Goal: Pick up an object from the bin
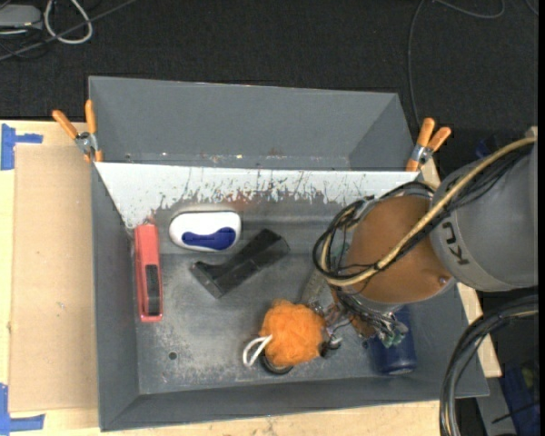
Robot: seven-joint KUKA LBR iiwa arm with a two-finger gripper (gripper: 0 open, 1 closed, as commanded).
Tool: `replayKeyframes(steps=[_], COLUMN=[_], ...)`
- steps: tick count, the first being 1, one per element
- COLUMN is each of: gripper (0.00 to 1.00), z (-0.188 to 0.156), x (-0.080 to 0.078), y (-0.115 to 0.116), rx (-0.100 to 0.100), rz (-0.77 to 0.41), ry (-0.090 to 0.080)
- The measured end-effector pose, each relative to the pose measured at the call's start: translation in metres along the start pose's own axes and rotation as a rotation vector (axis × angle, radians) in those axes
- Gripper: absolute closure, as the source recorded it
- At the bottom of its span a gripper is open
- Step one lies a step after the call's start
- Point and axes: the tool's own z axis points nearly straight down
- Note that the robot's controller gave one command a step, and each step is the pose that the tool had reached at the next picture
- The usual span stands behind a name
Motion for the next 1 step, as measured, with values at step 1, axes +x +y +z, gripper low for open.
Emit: replayKeyframes(steps=[1], gripper=[1.0], z=[0.0001], x=[-0.0139], y=[0.0175], rx=[0.0], rz=[0.073], ry=[0.002])
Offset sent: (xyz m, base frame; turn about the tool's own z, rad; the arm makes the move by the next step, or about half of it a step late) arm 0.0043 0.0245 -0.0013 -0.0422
